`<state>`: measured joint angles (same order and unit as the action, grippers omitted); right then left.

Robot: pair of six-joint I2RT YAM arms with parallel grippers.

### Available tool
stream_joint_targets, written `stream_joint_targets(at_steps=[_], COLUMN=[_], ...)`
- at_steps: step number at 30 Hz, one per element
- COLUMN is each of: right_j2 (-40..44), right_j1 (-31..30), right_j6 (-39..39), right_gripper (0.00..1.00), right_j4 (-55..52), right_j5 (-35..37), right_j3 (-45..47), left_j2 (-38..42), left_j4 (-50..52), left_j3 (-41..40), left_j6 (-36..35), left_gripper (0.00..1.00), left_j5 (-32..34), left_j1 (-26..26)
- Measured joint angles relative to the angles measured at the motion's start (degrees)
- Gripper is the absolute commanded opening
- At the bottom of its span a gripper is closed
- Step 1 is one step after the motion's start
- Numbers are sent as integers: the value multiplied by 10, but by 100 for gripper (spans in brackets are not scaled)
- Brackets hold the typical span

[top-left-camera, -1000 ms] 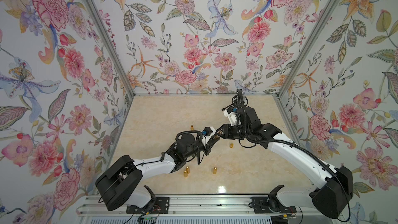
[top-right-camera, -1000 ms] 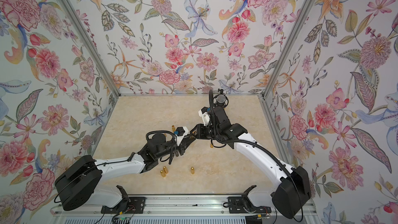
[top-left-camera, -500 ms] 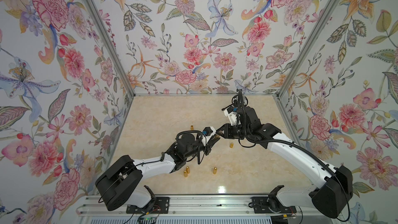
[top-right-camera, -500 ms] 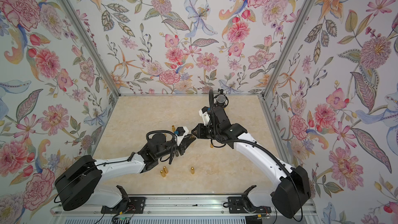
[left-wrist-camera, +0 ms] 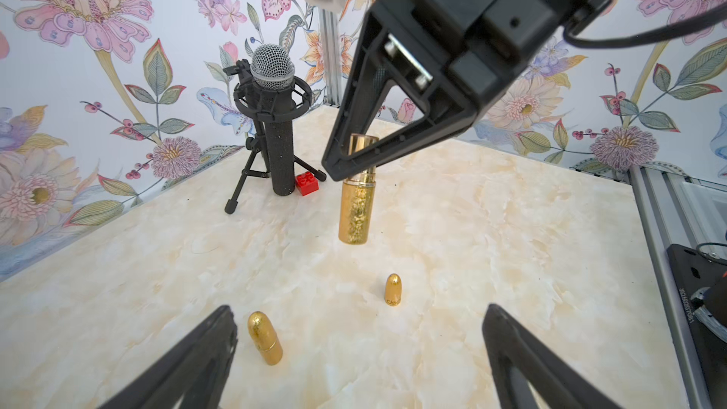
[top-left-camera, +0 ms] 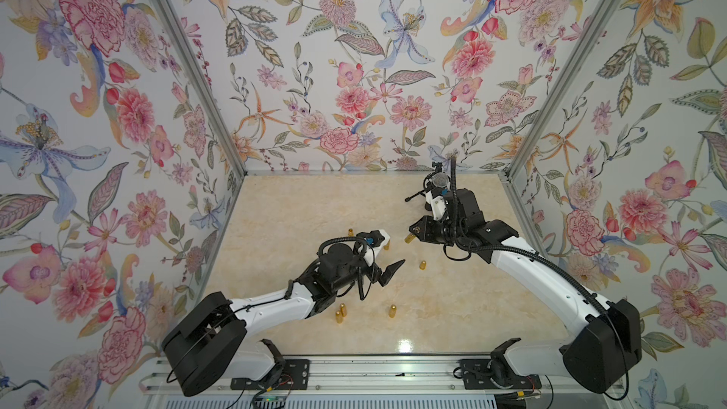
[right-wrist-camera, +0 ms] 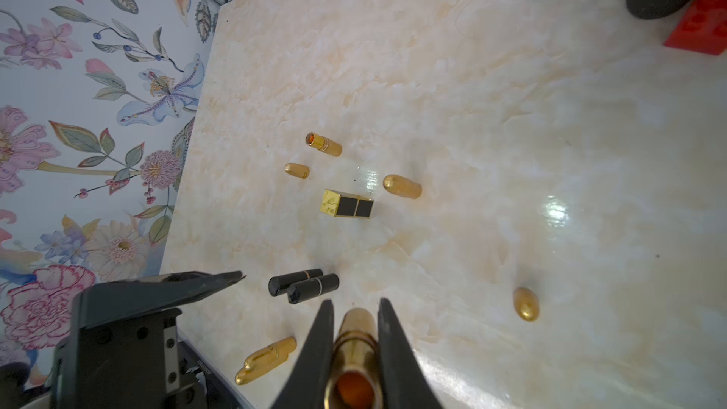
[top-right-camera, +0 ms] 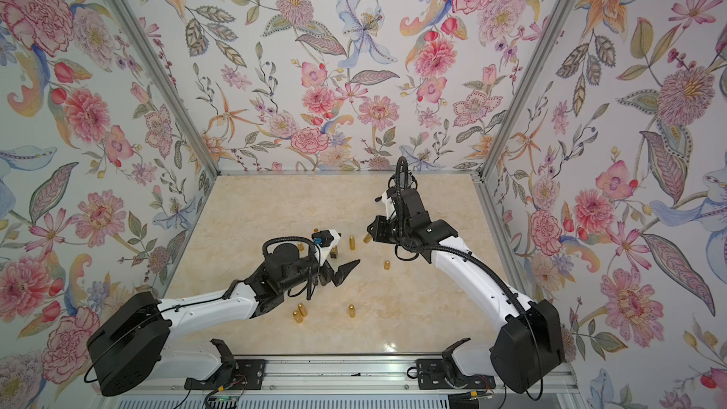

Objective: Open the lipstick cap
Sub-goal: Place the lipstick at the center of the board.

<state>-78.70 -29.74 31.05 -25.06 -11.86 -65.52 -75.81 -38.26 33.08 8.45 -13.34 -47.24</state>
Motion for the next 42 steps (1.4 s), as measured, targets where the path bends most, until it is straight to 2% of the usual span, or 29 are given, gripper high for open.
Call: stream_joint_targets(at_steps=[8, 18, 27, 42], right_j2=[-98, -162, -189, -199], right_j1=[-18, -37, -48, -35], right_j6=[-54, -74, -79, -66], right_gripper=[18, 18, 18, 23], right_j4=[14, 78, 134, 164], right_j5=[172, 255, 282, 271], right_j3=[12, 62, 74, 95], left_j2=[41, 46, 46, 45], left_j4=[54, 70, 66, 65], left_j3=[-1, -13, -19, -19], left_j6=[18, 31, 37, 36], left_gripper=[99, 99, 99, 99], left_j5=[53, 82, 93, 97], left_j1=[0, 0, 0, 0])
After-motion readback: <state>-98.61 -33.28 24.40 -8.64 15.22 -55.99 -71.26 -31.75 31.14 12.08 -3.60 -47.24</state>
